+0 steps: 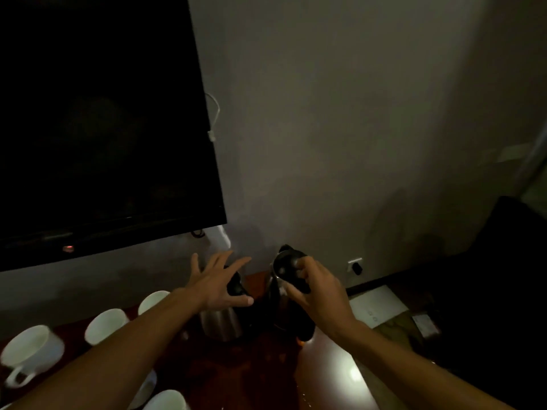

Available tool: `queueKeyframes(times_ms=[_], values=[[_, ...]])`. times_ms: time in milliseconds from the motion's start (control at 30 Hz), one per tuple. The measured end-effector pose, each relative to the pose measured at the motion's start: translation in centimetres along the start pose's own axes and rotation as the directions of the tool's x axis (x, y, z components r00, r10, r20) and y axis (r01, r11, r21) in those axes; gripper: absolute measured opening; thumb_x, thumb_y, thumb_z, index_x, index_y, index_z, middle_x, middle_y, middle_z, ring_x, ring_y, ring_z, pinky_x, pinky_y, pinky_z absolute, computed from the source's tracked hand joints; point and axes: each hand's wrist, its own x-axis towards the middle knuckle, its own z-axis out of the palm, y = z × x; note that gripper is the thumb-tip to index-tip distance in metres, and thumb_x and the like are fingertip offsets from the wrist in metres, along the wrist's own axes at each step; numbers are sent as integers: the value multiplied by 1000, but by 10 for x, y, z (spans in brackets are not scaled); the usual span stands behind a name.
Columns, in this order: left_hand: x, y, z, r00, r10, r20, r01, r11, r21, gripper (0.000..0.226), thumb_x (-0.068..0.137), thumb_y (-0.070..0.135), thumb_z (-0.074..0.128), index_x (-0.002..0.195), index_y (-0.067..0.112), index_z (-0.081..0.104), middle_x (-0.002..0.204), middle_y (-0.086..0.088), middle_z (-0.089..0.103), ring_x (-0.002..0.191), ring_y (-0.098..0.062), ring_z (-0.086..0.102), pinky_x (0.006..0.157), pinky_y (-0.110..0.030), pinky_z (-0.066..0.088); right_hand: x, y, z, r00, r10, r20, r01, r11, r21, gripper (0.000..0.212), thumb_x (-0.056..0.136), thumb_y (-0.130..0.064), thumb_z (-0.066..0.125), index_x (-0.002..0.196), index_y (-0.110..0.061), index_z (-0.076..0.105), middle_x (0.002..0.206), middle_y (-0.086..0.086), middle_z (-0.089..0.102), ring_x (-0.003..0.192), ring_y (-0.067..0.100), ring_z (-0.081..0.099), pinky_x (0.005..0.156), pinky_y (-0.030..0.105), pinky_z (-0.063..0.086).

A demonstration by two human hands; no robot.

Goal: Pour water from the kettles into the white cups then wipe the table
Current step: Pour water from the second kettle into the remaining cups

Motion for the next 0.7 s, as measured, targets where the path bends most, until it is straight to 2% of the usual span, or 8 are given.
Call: queueKeyframes(times_ms=[100,167,233,333,433,500,600,700], values=[[12,30,-1,996,87,13,-87,996,18,104,71,88,50,151,54,-8,165,2,-12,152,-24,-12,111,-71,-15,-14,18,-12,998,62,23,-58,992,-116,38,89,-54,67,111,-31,47,100,-13,57,84,7,54,61,18,38],[20,47,-3,991,132,10,-132,990,46,105,74,84,54,150,54,-11,165,2,-13,152,-25,-12,111,-72,-12,-21,29,-17,993,116,26,-112,986,-124,40,88,-60,65,109,-34,44,96,-15,54,80,4,53,59,17,36],[30,57,-3,987,160,13,-161,985,68,108,75,81,58,150,53,-15,165,1,-13,152,-24,-12,111,-73,-9,-27,33,-18,988,150,35,-145,983,-114,44,88,-65,61,114,-35,43,94,-16,53,79,2,54,61,17,41],[43,69,-1,983,184,-16,-181,977,109,112,74,80,60,148,52,-20,166,0,-11,152,-23,-10,112,-74,-5,-32,31,-15,981,177,76,-168,979,-116,47,89,-64,61,121,-34,44,92,-16,52,74,-1,51,60,15,40],[52,76,-3,968,248,-34,-240,957,165,115,73,76,63,149,51,-20,165,0,-8,152,-22,-8,111,-74,-6,-35,33,-5,978,175,110,-167,983,-77,52,87,-65,61,125,-34,44,106,-13,62,85,3,60,71,23,54],[57,81,-7,957,289,-27,-279,942,186,116,74,67,69,151,50,-16,164,1,-5,152,-23,-4,112,-73,-4,-37,33,2,976,170,139,-163,985,-62,51,89,-63,62,127,-33,44,112,-12,64,89,3,62,75,24,57],[63,88,-11,941,340,3,-336,929,156,114,77,51,73,152,49,-13,163,-1,-2,150,-28,6,116,-61,19,-36,34,10,976,164,141,-156,985,-69,55,89,-62,62,131,-31,43,120,-11,64,93,3,64,71,16,53],[66,94,-12,927,373,46,-376,920,113,110,80,40,74,154,46,-6,164,-3,-3,150,-29,7,111,-51,36,-33,33,15,974,184,130,-177,982,-66,56,88,-64,61,131,-32,44,120,-11,64,96,5,65,72,16,51]])
